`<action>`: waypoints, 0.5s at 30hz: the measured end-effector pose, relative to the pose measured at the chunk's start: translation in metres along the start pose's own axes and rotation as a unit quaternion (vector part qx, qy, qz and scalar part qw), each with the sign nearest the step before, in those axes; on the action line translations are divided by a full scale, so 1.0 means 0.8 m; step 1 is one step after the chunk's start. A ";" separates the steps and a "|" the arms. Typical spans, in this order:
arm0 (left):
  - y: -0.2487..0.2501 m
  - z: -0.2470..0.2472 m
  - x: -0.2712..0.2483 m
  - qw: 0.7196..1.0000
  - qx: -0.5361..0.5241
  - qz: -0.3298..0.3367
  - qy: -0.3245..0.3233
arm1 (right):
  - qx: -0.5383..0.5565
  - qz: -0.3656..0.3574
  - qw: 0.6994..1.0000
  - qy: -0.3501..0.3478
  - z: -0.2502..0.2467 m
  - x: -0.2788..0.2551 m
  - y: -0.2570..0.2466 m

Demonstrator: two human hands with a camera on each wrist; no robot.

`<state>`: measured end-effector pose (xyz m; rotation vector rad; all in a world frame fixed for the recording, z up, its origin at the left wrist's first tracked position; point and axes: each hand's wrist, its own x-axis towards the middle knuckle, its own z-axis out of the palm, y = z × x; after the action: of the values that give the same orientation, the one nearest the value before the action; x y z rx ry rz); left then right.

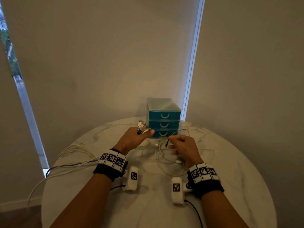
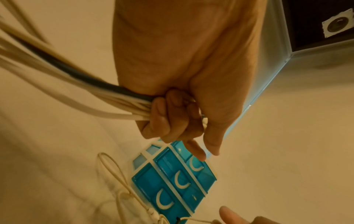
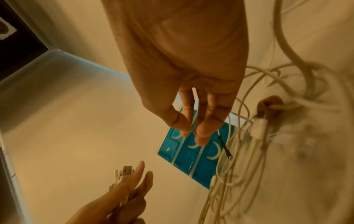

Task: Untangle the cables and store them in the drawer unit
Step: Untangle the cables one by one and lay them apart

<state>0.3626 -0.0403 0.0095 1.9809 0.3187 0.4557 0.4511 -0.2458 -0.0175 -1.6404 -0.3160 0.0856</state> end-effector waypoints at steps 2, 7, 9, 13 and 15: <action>-0.004 0.003 0.002 1.000 0.021 -0.004 -0.019 | -0.052 0.019 0.998 -0.029 -0.003 0.001 0.002; -0.009 0.005 0.009 0.999 0.035 -0.003 -0.038 | -0.060 0.094 0.987 -0.113 0.011 0.005 0.003; -0.011 0.004 0.010 0.999 0.024 0.006 -0.033 | -0.083 0.100 0.984 -0.121 0.022 0.015 0.001; -0.019 0.003 0.012 1.000 0.006 0.004 -0.025 | -0.202 0.116 0.964 -0.131 0.041 0.037 -0.003; -0.019 0.002 0.012 1.000 -0.005 0.008 -0.019 | -0.217 0.101 0.964 -0.118 0.040 0.043 -0.013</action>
<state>0.3714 -0.0316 -0.0033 1.9819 0.2760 0.4278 0.4746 -0.2058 -0.0062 -2.1020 -0.3662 0.3916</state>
